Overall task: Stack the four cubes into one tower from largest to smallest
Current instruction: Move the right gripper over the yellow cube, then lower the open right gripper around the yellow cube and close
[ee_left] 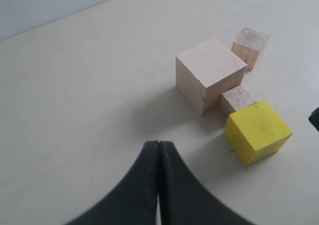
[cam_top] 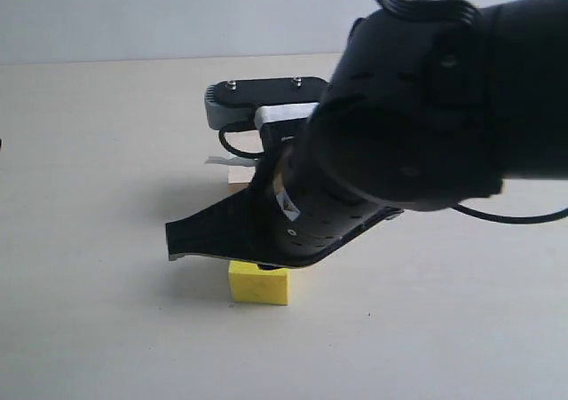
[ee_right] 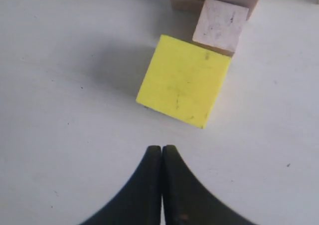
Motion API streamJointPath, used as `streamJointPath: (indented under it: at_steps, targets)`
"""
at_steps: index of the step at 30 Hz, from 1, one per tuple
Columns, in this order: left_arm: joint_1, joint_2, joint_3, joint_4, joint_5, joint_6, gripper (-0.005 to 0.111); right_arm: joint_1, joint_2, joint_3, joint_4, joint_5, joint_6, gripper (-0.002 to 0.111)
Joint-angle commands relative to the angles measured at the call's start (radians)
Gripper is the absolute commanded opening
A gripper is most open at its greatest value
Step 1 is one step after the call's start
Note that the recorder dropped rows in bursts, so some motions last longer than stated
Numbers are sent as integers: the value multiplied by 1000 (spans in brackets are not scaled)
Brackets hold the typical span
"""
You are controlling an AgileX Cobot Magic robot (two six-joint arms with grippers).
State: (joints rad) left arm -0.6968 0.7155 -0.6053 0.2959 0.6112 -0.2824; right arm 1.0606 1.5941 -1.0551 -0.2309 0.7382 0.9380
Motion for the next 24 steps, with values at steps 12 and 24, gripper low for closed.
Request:
streamJointPath:
  at_steps: [12, 24]
  targets:
    - [0, -5, 8, 5, -16, -13, 0, 4, 98, -142, -8, 90, 26, 68]
    - [0, -7, 8, -10, -8, -13, 0, 2, 155, -142, -122, 94, 245, 80]
